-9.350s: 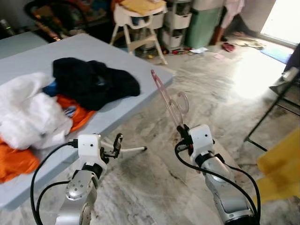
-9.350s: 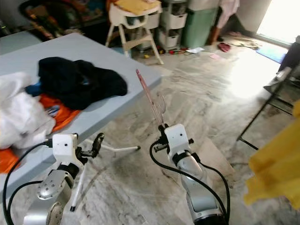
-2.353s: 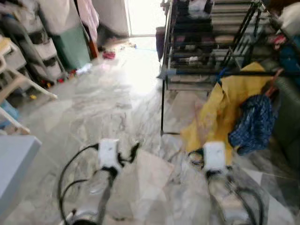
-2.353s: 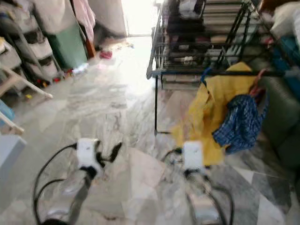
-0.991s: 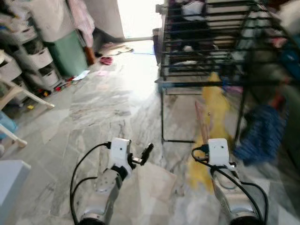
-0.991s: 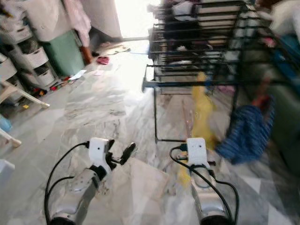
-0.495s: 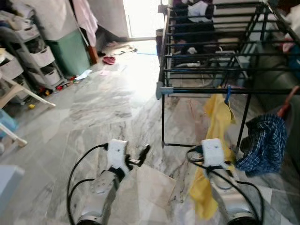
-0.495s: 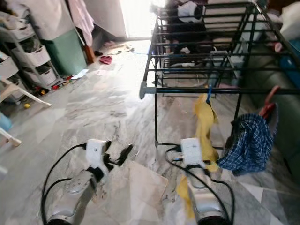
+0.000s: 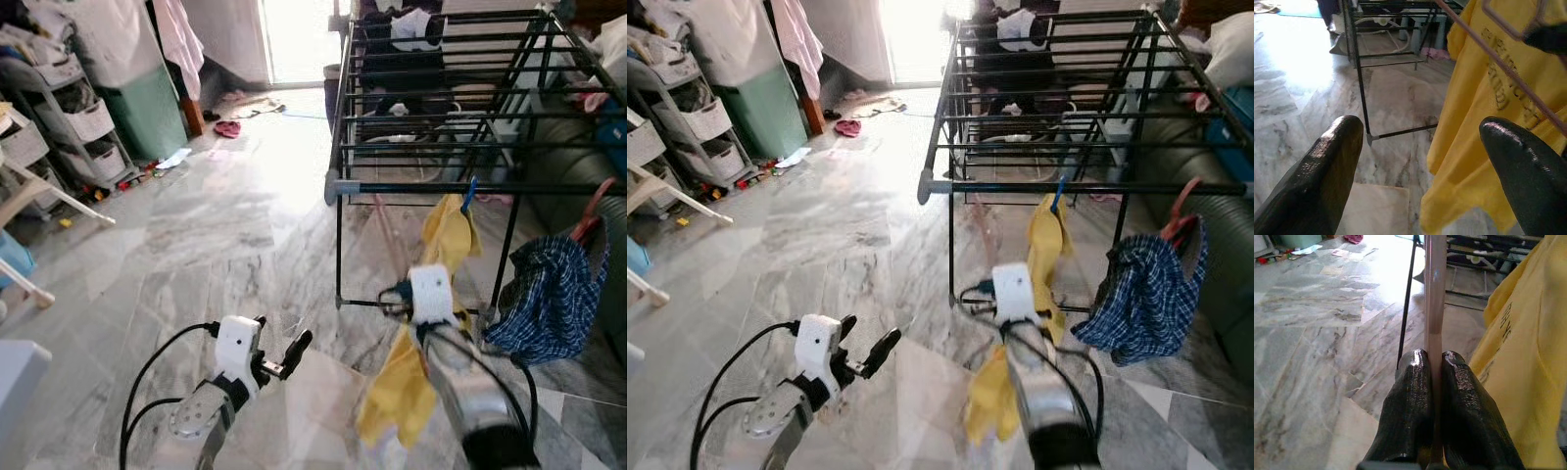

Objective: Hang hanger

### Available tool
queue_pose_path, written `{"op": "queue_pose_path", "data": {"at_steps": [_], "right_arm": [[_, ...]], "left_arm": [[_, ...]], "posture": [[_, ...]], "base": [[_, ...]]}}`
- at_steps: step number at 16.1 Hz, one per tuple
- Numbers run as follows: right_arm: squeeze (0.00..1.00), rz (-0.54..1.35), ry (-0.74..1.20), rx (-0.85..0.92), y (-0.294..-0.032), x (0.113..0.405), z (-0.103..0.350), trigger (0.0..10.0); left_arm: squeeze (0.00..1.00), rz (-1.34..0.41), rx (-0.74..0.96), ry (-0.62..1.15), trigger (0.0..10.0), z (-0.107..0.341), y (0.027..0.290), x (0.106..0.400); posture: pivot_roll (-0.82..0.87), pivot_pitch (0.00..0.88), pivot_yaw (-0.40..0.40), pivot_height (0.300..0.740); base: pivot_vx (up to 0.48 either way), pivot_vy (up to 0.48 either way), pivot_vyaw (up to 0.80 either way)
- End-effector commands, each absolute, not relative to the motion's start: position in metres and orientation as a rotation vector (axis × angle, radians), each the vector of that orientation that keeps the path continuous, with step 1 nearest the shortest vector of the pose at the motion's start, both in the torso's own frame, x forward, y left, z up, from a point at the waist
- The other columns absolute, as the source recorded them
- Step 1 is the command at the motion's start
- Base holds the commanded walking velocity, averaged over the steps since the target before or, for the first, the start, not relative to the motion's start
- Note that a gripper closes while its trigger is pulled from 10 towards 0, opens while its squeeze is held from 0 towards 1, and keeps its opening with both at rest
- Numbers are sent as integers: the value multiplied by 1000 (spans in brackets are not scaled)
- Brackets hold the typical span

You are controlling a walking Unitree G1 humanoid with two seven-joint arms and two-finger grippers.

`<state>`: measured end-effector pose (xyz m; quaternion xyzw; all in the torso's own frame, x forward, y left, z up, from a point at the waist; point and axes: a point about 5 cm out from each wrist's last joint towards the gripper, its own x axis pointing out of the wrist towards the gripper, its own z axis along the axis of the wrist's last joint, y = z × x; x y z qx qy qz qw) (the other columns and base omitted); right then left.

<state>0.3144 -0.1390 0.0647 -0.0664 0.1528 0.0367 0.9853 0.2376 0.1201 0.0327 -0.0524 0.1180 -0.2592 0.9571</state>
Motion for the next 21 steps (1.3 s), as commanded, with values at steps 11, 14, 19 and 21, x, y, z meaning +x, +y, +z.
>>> {"op": "queue_pose_path", "data": {"at_steps": [11, 14, 19, 21], "right_arm": [[0, 128, 323, -111, -117, 375, 112, 10000], [0, 96, 279, -104, -124, 383, 124, 10000], [0, 112, 298, -95, -119, 369, 104, 10000], [0, 94, 297, -81, -124, 367, 102, 10000]], "left_arm": [[0, -566, -63, 246, 10000, 42, 126, 229], [0, -564, -63, 248, 10000, 42, 127, 229], [0, -561, -58, 254, 10000, 40, 126, 229], [0, -558, -56, 255, 10000, 40, 126, 229]], "posture": [[-109, 44, 80, 740], [-112, 44, 76, 740], [-111, 40, 74, 740], [-120, 44, 84, 740]], "base": [[0, 0, 0], [0, 0, 0], [0, 0, 0], [0, 0, 0]]}}
